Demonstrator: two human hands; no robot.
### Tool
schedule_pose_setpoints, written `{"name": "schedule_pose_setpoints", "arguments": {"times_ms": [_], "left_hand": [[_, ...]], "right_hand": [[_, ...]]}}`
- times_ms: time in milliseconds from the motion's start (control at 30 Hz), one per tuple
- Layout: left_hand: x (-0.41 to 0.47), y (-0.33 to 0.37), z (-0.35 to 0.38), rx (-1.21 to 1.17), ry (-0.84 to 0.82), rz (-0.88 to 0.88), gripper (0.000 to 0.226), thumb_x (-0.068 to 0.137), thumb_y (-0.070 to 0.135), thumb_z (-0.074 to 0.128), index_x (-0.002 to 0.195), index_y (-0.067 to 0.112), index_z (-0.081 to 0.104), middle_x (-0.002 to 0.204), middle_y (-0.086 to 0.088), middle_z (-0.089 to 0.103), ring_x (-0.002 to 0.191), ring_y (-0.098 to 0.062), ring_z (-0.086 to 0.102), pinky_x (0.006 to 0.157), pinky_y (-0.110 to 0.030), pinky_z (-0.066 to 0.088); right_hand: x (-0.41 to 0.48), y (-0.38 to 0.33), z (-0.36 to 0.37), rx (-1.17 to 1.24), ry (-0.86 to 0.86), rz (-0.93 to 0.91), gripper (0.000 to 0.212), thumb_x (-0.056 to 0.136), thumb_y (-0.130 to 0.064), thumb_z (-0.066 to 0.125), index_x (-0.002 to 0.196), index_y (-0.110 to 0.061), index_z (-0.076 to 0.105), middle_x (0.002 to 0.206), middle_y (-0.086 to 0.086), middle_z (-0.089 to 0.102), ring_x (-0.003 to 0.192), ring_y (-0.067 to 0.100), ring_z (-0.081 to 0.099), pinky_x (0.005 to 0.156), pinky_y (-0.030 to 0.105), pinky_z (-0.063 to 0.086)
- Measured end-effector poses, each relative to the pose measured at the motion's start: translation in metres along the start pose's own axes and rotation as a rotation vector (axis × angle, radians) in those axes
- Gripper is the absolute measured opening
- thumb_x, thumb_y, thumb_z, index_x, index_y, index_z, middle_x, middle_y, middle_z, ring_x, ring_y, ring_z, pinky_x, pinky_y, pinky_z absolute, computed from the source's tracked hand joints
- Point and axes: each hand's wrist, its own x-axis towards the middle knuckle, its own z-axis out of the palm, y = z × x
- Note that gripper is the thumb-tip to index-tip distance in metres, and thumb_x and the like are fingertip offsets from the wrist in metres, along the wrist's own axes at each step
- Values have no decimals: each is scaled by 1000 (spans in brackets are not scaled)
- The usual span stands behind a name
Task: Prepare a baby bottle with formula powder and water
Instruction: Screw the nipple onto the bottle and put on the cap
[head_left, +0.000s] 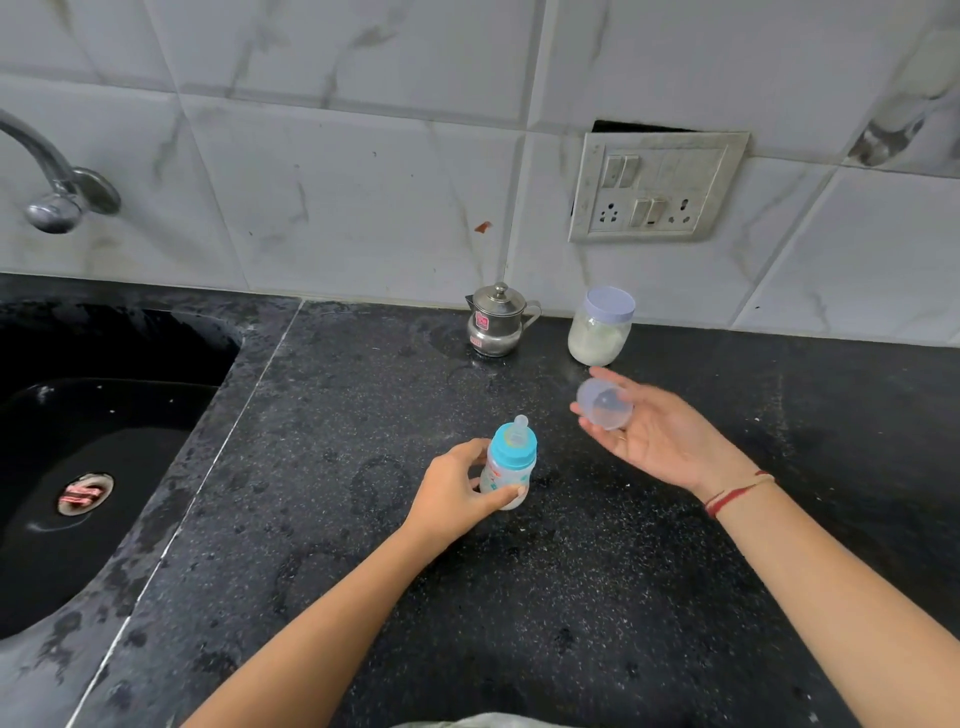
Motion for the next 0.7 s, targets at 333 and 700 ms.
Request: {"name": "schedule_pose_setpoints", "arguments": {"times_ms": [333, 700], "left_hand": [[0, 2, 0, 1, 14, -6, 57, 74, 33, 80, 126, 20, 58, 122, 4, 63, 112, -6, 58, 95, -34, 54], [1, 0, 1, 38, 25, 18, 53, 74, 35, 79, 121, 19, 60, 113, 5, 66, 105, -4, 59, 89, -29, 55]], "right_hand": [[8, 22, 76, -1102, -102, -584, 46, 80, -17, 72, 109, -45, 51, 115, 0, 50, 103, 17, 59, 88, 34, 52], [8, 21, 92, -1783, -159, -366, 46, 72, -16, 74, 112, -26, 53, 113, -5, 58, 99, 15, 55, 82, 31, 48]]}}
